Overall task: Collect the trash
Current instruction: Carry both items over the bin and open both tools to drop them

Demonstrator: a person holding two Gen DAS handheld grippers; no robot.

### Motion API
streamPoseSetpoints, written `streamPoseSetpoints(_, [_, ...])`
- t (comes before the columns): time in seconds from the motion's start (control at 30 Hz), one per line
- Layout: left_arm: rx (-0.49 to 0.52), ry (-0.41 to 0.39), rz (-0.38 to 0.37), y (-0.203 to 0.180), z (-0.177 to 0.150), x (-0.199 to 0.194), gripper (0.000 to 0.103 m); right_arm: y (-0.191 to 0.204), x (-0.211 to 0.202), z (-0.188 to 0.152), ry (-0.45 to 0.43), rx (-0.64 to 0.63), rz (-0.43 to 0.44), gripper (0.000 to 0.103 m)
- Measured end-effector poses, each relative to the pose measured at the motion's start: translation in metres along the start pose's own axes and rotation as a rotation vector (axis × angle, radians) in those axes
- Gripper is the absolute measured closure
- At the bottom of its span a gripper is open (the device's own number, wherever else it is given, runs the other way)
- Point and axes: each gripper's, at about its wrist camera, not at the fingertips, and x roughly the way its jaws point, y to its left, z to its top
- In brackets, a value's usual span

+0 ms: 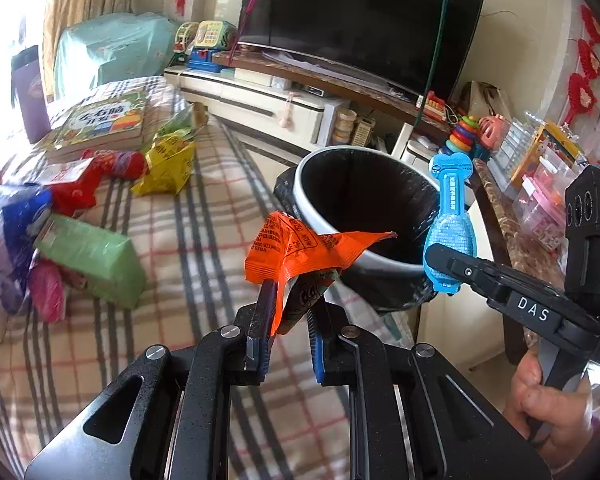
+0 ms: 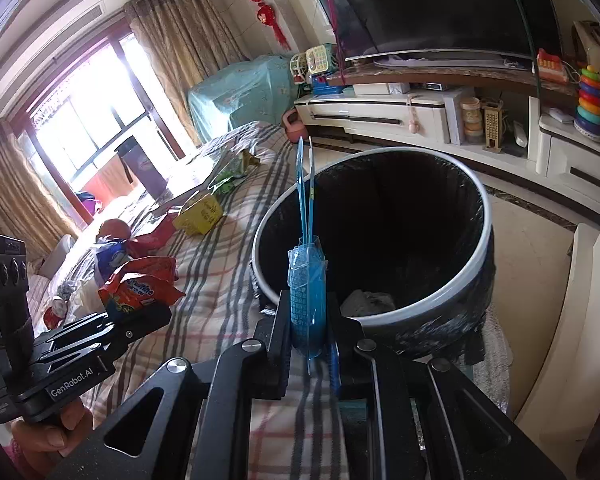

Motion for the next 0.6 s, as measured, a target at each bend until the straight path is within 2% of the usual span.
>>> streamPoseSetpoints(0.6, [0.054,0.002,-0.047,-0.038,0.039,0.033,0.089,-0.030,0.008,0.032,-0.013,0.010,-0.054,0.089])
